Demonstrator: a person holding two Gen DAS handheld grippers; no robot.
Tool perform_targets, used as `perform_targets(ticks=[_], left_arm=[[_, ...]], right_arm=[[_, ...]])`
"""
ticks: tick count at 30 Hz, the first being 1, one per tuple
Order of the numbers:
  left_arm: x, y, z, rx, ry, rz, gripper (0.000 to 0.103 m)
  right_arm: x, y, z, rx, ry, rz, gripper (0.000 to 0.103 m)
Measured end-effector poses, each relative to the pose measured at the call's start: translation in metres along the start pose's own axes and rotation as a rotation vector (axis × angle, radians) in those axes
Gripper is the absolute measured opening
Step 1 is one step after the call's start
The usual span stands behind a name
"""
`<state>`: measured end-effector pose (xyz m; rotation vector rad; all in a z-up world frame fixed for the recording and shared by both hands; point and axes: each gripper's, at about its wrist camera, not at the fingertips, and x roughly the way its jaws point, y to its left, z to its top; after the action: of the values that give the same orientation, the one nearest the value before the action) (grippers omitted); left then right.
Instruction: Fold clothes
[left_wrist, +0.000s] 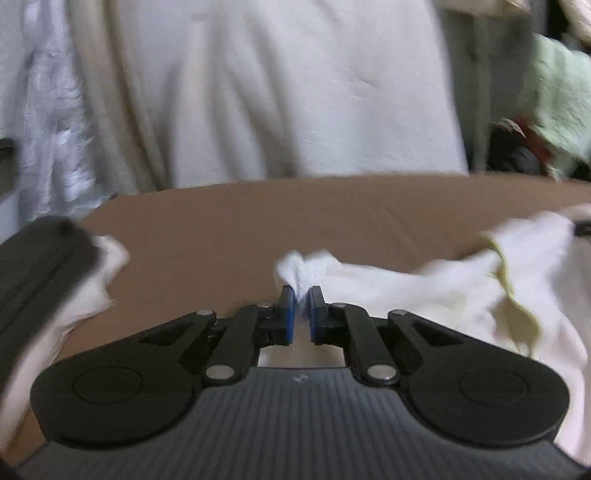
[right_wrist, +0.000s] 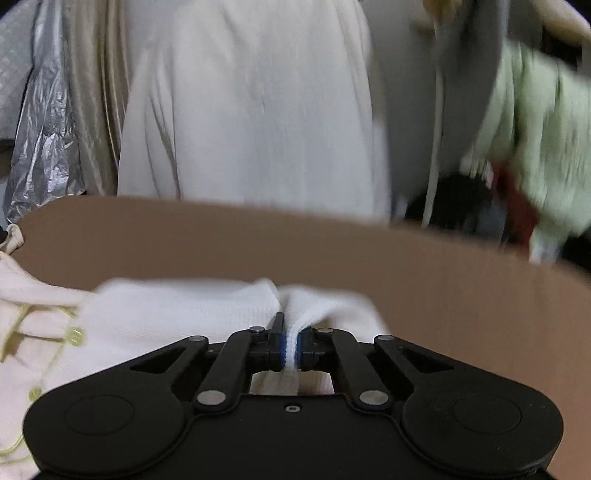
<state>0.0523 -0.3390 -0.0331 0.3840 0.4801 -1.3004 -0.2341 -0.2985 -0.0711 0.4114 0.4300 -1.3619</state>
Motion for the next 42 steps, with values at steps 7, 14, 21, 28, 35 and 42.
perform_targets(ticks=[7,14,21,28,35,42], left_arm=[[-0.027,0.023,0.0,-0.087,-0.001,-0.108,0.004],[-0.002,0.037,-0.036,-0.238,0.139,-0.291,0.006],[0.053,0.031,-0.068,-0.299,0.314,-0.37,0.051],[0.052,0.004,-0.056,-0.095,0.194,-0.208,0.004],[0.014,0.01,-0.042,-0.057,0.03,-0.076,0.004],[-0.021,0.028,-0.029,-0.185,-0.072,-0.236,0.01]], right_arm=[[-0.049,0.022,0.012,-0.111,-0.079,0.01,0.004],[-0.02,0.003,0.0,0.01,0.101,0.029,0.01],[0.033,-0.042,-0.048,0.526,0.398,0.33,0.041],[0.055,-0.046,-0.062,0.561,0.303,0.329,0.042],[0.039,-0.023,-0.047,0.293,0.154,0.206,0.007],[-0.025,-0.02,-0.007,0.284,0.073,0.275,0.011]])
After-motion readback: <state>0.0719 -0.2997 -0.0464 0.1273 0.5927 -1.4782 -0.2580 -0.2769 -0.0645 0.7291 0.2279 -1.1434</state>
